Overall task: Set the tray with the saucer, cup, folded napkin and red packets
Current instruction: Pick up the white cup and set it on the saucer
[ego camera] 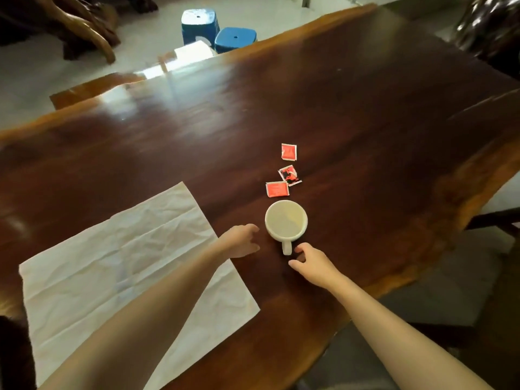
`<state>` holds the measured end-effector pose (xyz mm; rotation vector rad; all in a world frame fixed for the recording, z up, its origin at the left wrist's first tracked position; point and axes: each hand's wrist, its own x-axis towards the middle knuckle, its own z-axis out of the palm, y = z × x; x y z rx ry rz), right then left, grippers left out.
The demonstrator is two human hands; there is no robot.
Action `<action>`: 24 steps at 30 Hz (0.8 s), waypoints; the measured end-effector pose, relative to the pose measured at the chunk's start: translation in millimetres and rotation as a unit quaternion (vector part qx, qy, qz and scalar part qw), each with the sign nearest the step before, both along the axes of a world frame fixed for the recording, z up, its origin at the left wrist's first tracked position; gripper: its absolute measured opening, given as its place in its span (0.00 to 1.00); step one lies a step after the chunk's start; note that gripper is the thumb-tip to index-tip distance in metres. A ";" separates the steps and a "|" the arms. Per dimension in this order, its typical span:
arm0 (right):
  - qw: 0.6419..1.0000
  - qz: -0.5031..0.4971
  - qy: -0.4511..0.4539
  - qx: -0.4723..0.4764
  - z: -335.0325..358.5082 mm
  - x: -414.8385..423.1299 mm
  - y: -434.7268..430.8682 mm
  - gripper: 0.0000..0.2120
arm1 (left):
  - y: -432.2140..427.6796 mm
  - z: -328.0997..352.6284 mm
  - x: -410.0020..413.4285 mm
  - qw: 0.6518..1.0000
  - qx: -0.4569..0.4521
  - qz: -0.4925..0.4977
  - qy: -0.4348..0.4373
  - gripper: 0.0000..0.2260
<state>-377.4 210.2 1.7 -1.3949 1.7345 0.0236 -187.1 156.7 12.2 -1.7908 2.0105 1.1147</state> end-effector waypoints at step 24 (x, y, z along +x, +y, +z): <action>0.964 -0.189 -0.172 -0.069 -30.1 23.9 -14.0 0.12 | -38.0 -30.9 -19.8 0.923 0.000 0.197 0.330 0.35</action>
